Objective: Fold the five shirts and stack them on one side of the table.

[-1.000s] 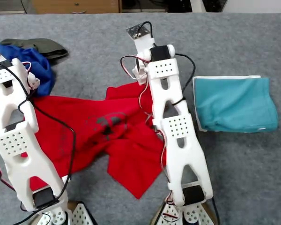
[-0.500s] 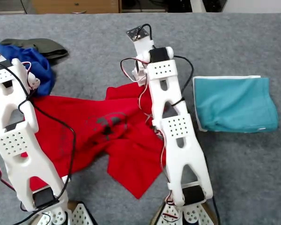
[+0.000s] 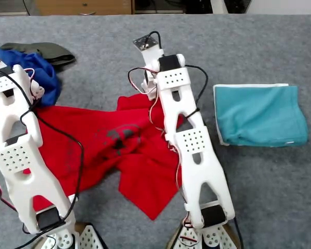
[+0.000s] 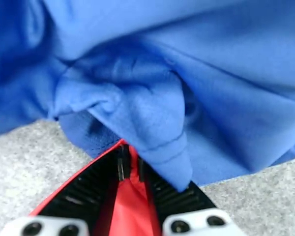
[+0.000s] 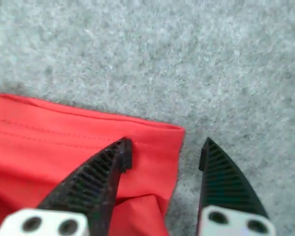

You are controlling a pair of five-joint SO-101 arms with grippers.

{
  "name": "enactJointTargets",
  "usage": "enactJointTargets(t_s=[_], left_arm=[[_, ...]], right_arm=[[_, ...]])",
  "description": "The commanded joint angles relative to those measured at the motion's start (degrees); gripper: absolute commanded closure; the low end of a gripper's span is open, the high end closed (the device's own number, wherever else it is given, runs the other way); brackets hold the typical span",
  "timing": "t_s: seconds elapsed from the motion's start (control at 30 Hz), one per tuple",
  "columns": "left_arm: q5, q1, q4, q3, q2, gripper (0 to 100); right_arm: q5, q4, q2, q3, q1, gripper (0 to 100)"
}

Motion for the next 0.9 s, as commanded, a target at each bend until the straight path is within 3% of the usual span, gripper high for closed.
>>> enactJointTargets(t_s=[0.0, 0.1, 0.4, 0.53, 0.87], left_arm=[[-0.4, -0.1, -1.1, -0.3, -0.7, 98], [-0.4, -0.1, -1.1, -0.3, -0.7, 98], [-0.4, -0.1, -1.1, -0.2, -0.7, 98], [-0.4, -0.1, -1.1, -0.4, -0.7, 98], [-0.4, 1.1, -1.1, -2.3, -0.7, 98]], right_arm=[[-0.5, -0.1, -0.7, 0.0, -0.7, 84.8], [-0.5, -0.2, -0.7, 0.0, -0.7, 91.3], [-1.0, -0.2, -0.7, 0.0, -0.4, 92.1], [-2.9, -0.9, -0.7, -0.3, -0.2, 99.5], [-2.9, -1.1, -1.2, -2.2, 1.8, 99.4]])
